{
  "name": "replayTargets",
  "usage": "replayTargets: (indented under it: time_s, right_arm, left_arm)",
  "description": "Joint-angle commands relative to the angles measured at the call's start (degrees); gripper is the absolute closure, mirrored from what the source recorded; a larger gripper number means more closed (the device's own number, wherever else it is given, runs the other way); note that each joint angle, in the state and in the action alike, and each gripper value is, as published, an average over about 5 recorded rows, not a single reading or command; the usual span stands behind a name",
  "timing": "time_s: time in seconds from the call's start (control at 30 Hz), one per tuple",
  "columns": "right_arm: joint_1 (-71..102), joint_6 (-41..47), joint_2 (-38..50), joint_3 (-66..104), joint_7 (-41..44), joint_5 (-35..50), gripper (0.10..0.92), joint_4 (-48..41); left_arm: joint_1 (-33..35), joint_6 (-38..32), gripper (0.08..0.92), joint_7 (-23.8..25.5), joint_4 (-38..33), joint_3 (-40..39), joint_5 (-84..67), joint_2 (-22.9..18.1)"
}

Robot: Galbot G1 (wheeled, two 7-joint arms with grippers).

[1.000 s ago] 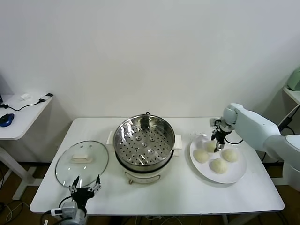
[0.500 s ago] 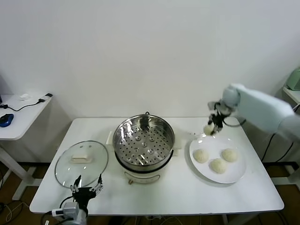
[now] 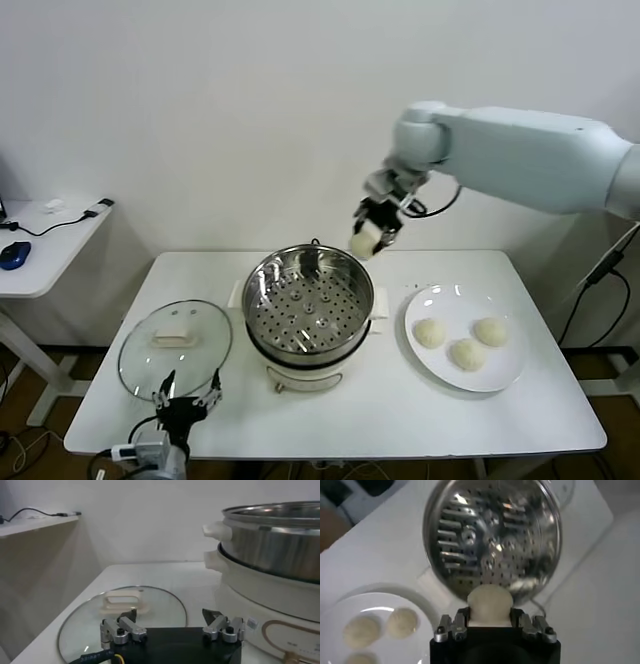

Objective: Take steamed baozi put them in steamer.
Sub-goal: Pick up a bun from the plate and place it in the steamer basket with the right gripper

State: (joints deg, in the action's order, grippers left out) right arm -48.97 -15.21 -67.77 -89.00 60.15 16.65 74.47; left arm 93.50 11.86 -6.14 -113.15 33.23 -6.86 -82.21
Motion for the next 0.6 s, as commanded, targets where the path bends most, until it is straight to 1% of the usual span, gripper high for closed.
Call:
replayTargets:
  time_s: [0.03, 0.1, 0.27, 0.43, 0.6]
  right_arm:
    - [9.7, -16.6, -6.1, 4.2, -5.1, -21.0, 0.474, -3.1]
    - [14.3, -19.1, -7.2, 6.8, -6.4, -25.1, 0.474, -9.0]
    - [21.1, -23.4, -10.4, 11.3, -7.1, -29.7, 0.474, -20.3]
    - [23.9, -25.8, -13.6, 13.4, -6.9, -30.9, 0.474, -27.1]
    - [25.3, -27.2, -16.4, 14.5, -7.4, -31.2, 0.474, -31.6]
  left_arm:
    - [0.4, -0.1, 0.177, -0.1, -0.3, 0.0, 0.2, 0.3]
    - [0.4, -0.1, 0.177, -0.1, -0.2, 0.0, 0.3, 0.3]
    - [0.4, -0.2, 0.177, -0.1, 0.0, -0.1, 0.4, 0.4]
    - [0.3, -0.2, 0.177, -0.2, 0.2, 0.0, 0.4, 0.6]
    - [0.1, -0.3, 0.177, -0.4, 0.4, 0.0, 0.2, 0.7]
